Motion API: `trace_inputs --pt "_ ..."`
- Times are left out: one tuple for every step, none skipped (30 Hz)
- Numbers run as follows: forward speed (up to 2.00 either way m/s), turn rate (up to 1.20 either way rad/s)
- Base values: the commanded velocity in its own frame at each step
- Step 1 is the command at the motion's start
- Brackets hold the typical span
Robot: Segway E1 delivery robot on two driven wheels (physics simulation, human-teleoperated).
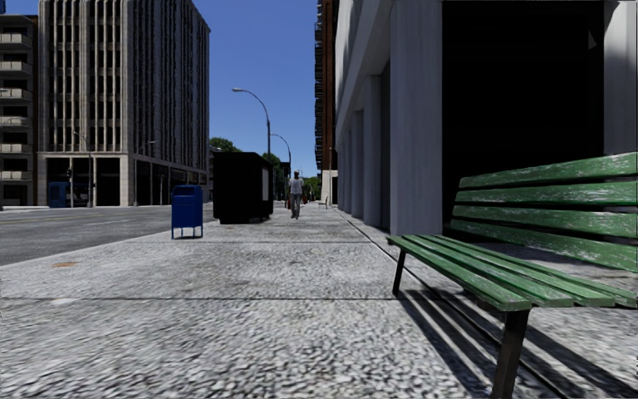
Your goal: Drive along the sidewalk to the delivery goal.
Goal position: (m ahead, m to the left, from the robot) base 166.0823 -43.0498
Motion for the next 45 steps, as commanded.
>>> trace_inputs --pt "2.00 0.00" --pt "2.00 0.00" --pt "2.00 0.00" --pt "2.00 0.00" --pt "2.00 0.00" --pt "2.00 0.00" --pt "2.00 0.00" --pt "2.00 0.00" --pt "2.00 0.00" --pt "2.00 0.00" --pt "2.00 0.00" --pt "2.00 0.00" --pt "2.00 0.00" --pt "2.00 0.00" --pt "2.00 0.00" --pt "2.00 0.00" --pt "2.00 0.00" --pt "2.00 0.00" --pt "2.00 0.00" --pt "2.00 0.00" --pt "2.00 0.00" --pt "2.00 0.00" --pt "2.00 0.00" --pt "2.00 0.00" --pt "2.00 0.00" --pt "2.00 0.00" --pt "2.00 0.00" --pt "2.00 0.00" --pt "2.00 0.00" --pt "2.00 0.00" --pt "2.00 0.00" --pt "2.00 0.00" --pt "2.00 0.00" --pt "2.00 0.00" --pt "2.00 0.00" --pt "2.00 0.00" --pt "2.00 0.00" --pt "2.00 0.00" --pt "2.00 0.00" --pt "2.00 0.00" --pt "2.00 0.00" --pt "2.00 0.00" --pt "2.00 0.00" --pt "2.00 0.00" --pt "2.00 0.00"
